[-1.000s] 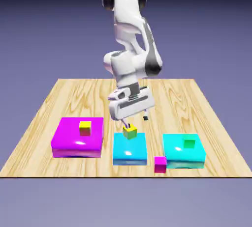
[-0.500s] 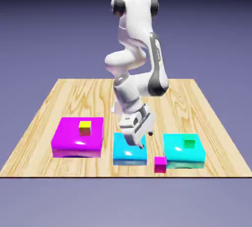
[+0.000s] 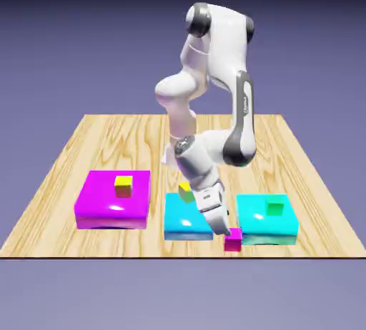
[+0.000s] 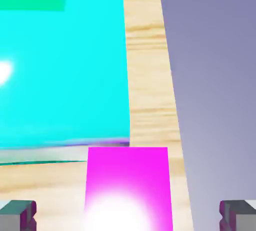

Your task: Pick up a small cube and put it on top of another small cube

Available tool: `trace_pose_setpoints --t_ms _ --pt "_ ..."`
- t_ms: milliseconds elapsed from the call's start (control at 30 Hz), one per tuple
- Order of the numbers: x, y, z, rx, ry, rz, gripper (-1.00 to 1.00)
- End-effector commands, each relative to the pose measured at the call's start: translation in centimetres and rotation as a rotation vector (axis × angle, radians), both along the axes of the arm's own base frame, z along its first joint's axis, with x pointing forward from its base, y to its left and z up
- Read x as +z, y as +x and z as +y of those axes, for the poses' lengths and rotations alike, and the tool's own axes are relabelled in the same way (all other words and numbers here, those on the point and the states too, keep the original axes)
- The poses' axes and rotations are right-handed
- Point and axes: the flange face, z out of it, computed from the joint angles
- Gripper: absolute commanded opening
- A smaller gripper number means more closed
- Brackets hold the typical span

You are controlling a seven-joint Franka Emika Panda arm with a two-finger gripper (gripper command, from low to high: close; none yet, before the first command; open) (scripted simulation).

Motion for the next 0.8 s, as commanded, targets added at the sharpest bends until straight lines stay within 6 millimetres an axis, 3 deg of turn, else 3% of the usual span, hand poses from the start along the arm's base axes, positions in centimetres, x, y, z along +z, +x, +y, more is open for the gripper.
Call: trace_pose_setpoints --t_ms 0,67,100,133,300,333,567,767 --pt "-1.3 0.0 0.5 0.0 0.0 0.0 0.0" --pt "-4.0 -0.1 1.3 -0.001 0.001 0.002 0.0" --pt "-4.0 -0.1 1.3 -0.001 0.001 0.002 -1.0" --pt "-4.0 -0.1 1.3 -0.001 0.001 0.002 -1.0" --pt "2.8 0.0 -0.8 0.004 0.005 -0.007 -1.0" --pt "4.7 1.1 0.0 0.023 0.024 -0.057 -1.0" --pt "12.0 1.0 -8.2 -0.247 -0.012 -0.073 -1.0" --pt "18.4 -0.5 -15.1 -0.483 -0.029 -0.139 -1.0"
